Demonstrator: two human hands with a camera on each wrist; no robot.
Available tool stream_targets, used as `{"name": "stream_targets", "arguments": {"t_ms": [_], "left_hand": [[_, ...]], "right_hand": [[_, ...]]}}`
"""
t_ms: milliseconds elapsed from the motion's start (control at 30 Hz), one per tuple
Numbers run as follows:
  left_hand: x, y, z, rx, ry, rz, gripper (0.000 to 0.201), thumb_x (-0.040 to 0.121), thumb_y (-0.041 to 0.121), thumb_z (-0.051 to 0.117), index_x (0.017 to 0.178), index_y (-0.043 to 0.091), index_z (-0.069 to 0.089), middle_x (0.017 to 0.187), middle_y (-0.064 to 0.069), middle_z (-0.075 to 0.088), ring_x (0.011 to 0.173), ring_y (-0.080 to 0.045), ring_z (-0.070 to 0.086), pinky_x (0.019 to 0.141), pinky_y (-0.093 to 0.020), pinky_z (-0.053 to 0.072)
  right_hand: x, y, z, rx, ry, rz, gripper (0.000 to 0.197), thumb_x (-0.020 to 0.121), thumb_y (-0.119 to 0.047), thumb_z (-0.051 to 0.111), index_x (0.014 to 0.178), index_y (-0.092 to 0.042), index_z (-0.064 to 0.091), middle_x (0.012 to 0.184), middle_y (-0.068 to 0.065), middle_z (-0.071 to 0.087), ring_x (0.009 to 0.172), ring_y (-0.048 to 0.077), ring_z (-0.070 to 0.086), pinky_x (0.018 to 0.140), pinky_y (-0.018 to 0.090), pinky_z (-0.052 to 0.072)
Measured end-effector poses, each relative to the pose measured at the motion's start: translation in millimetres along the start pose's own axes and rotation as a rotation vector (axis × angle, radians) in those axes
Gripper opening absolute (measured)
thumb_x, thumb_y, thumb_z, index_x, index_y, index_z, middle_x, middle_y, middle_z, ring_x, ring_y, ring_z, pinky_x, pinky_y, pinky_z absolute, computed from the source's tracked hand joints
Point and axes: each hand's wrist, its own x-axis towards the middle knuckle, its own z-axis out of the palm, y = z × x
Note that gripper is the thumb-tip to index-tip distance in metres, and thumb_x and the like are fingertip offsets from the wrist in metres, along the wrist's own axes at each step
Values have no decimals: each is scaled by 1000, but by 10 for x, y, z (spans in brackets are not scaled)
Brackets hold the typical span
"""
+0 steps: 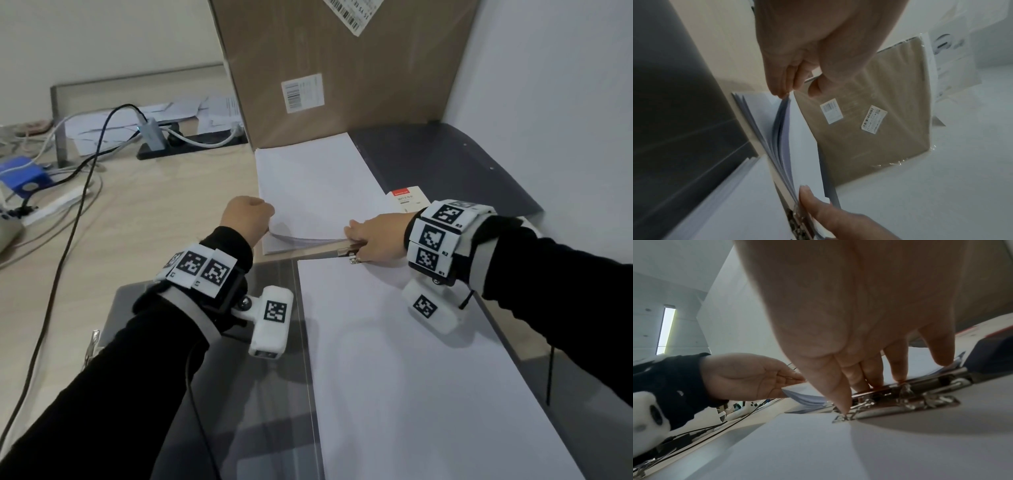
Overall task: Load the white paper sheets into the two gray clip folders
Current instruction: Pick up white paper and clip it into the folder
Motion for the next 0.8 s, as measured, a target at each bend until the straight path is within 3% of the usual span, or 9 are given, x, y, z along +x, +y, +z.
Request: {"name": "stream_targets", "arguments": {"t_ms": [133, 200, 300, 400, 433, 500, 567, 633, 800], "left_hand": [[25, 82, 87, -178, -81, -107, 23, 92, 7, 50, 111, -5, 50, 101, -19, 58, 77, -31, 61, 61, -37, 60], [27, 101, 115, -166, -135, -175, 8, 93, 0, 45, 99, -2, 50, 107, -19, 56, 77, -29, 61, 57, -41, 59], [96, 112, 141, -172, -68, -107, 25, 90, -6, 44, 75, 13, 44, 107, -16, 54, 73, -19, 61, 55, -25, 58], [35, 148, 117, -215, -58, 6, 27, 92, -6, 38, 78, 16, 43, 103, -12, 52, 81, -20, 57, 51, -24, 57], [-26, 156, 90, -271, -67, 39, 22, 92, -7, 36, 86, 12, 45, 103, -10, 52, 87, -22, 55, 50, -25, 58], [-148, 162, -29, -280, -43, 137, 22, 92, -5, 38, 107, 8, 47, 113, -7, 52, 91, -21, 56, 53, -25, 59], [-303, 142, -191, -293, -55, 230, 29, 92, -1, 40, 118, 10, 46, 120, -6, 56, 94, -20, 60, 60, -29, 58], [-479, 87, -376, -359, -134, 295, 33, 94, 0, 41, 125, 9, 45, 120, -7, 60, 99, -22, 62, 70, -31, 54], [-939, -136, -762, -318, -309, 333, 34, 93, -3, 43, 117, 19, 52, 109, 1, 67, 87, -11, 69, 69, -22, 57]], "right_hand": [[15, 4, 0, -3, -13, 4, 45, 97, -22, 34, 140, -10, 34, 152, 7, 33, 124, 28, 48, 103, 37, 40], [6, 10, -7, 0, -15, 5, 44, 97, -22, 36, 139, -9, 36, 150, 8, 35, 125, 29, 47, 105, 38, 39], [-25, 58, -28, 96, 37, -7, 42, 97, -23, 39, 136, -10, 42, 142, 8, 45, 127, 27, 46, 107, 37, 35], [-66, 176, -98, 484, 250, 11, 16, 96, -26, 43, 96, -30, 59, 100, -13, 56, 93, 3, 54, 94, 27, 35], [-86, 226, -129, 630, 354, 37, 14, 96, -27, 46, 96, -32, 59, 100, -16, 56, 93, 1, 53, 94, 26, 34], [-126, 365, -189, 853, 542, 131, 39, 92, -31, 54, 129, -19, 52, 134, -4, 53, 123, 12, 50, 107, 30, 35], [-202, 486, -243, 1050, 589, 206, 71, 85, -38, 64, 144, -14, 34, 145, 3, 43, 132, 19, 43, 109, 35, 36], [-311, 505, -298, 1307, 486, 192, 83, 79, -41, 70, 146, -14, 29, 132, 2, 52, 119, 19, 55, 101, 36, 45], [-561, 166, -360, 1783, 392, -140, 33, 94, -6, 48, 126, -3, 54, 109, 8, 68, 85, 16, 69, 69, 28, 60]]}}
